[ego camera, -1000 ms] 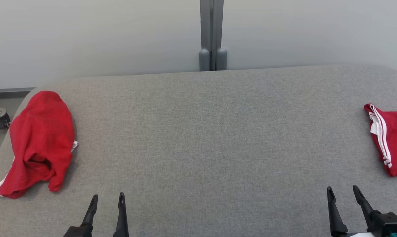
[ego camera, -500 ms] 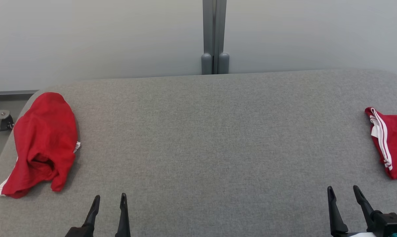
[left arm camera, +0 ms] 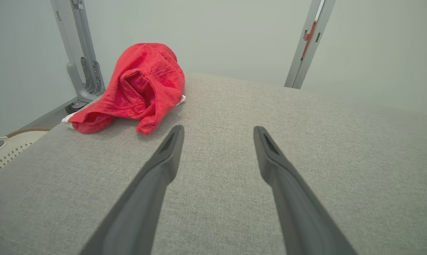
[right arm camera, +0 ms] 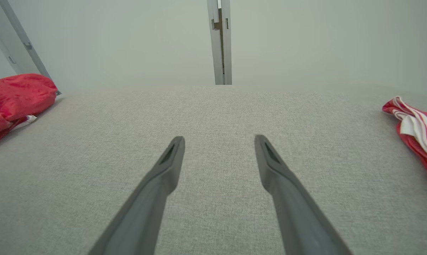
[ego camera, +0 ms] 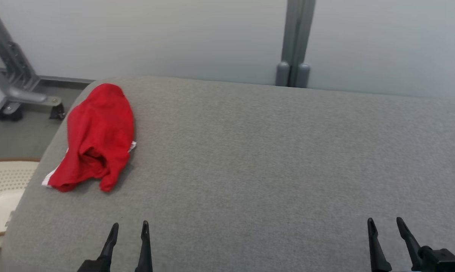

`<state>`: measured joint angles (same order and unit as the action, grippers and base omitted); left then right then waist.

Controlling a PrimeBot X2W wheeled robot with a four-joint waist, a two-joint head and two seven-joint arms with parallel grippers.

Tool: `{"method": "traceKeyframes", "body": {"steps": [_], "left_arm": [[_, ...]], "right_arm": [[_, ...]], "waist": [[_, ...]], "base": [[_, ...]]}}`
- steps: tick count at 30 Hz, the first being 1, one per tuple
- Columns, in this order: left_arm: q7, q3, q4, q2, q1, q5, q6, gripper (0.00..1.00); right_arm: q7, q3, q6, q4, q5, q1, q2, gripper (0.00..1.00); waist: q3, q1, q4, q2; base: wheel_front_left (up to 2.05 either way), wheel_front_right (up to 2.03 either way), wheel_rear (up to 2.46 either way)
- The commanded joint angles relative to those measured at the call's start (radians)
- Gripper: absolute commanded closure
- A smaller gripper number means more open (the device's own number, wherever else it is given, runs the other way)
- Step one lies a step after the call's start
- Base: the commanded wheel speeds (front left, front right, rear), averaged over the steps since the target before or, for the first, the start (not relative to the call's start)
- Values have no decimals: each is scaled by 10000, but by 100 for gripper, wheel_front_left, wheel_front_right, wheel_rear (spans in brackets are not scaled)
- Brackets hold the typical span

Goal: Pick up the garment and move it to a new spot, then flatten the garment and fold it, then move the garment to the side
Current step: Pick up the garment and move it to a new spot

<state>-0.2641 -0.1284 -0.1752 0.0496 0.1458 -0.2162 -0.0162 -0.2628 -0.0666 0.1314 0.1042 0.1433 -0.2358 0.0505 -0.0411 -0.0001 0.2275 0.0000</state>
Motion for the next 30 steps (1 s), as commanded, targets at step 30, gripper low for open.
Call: {"method": "traceKeyframes", "body": {"steps": [30], "left_arm": [[945,-1640,-3696,294,-7109,-2160,-1052,0]], "right_arm": [[-25,575,-16,-637,-1170,3076,784,0]], "waist": [[5047,1,410,0]], "base": [[0,0,0]]}}
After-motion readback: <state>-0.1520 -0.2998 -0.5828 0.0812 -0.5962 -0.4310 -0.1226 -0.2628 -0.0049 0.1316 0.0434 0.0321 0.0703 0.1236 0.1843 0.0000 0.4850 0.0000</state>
